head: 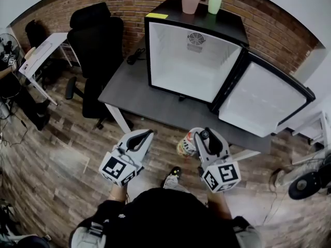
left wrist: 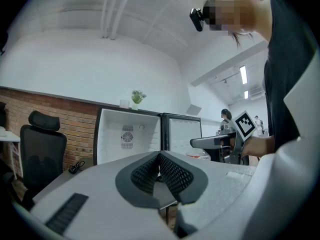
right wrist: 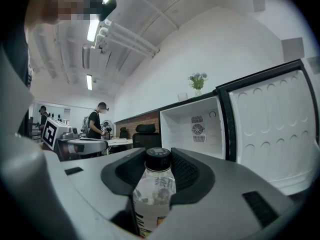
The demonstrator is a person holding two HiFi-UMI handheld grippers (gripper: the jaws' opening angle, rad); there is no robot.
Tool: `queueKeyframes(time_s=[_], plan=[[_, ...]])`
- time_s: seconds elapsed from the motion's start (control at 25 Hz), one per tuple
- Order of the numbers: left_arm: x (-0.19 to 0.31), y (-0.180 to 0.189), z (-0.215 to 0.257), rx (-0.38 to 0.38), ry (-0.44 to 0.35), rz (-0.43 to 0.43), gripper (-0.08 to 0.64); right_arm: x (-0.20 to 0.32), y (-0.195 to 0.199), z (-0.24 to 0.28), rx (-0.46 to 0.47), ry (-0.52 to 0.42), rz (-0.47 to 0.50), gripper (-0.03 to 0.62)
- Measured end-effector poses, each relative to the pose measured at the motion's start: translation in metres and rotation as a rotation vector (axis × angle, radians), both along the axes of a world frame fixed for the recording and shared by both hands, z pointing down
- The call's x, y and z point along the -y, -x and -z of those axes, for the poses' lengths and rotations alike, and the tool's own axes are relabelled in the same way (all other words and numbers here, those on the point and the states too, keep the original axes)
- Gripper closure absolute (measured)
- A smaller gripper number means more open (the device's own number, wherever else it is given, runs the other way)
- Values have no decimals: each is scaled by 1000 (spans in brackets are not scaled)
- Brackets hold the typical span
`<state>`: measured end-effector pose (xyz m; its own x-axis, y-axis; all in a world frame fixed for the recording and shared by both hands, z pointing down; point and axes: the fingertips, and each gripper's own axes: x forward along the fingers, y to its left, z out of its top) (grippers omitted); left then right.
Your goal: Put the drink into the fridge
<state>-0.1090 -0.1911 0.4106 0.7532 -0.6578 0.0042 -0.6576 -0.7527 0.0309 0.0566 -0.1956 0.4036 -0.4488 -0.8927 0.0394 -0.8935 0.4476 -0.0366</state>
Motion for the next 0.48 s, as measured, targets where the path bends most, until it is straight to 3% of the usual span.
queueKeyframes(time_s=[0.48], plan=[[94,-50,4,44,20,21,557,99,-39,-4,19,7,46,440]])
